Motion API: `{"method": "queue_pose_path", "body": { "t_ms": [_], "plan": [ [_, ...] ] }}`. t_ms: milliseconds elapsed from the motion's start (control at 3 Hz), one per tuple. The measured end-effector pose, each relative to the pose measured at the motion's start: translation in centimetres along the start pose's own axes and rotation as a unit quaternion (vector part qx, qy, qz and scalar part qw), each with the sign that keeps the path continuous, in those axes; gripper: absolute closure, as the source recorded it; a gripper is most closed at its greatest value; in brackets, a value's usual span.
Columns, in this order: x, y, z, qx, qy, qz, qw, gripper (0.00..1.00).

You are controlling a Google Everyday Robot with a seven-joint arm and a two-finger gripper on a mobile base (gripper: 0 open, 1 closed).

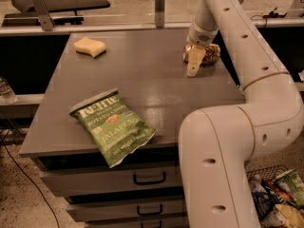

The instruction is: Place orange can upright

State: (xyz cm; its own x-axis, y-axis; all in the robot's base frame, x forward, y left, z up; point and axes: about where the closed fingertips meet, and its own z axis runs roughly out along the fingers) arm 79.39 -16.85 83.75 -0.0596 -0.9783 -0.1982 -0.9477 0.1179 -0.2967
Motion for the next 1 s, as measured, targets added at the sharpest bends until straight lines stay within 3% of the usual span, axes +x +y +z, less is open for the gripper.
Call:
{"method": "queue_pose_path", "body": {
  "t_ms": [1000],
  "plan": [
    [-0.05,0.18,-0.94,-0.003,-0.007,-0.003,1.0,0.86]
  ]
}}
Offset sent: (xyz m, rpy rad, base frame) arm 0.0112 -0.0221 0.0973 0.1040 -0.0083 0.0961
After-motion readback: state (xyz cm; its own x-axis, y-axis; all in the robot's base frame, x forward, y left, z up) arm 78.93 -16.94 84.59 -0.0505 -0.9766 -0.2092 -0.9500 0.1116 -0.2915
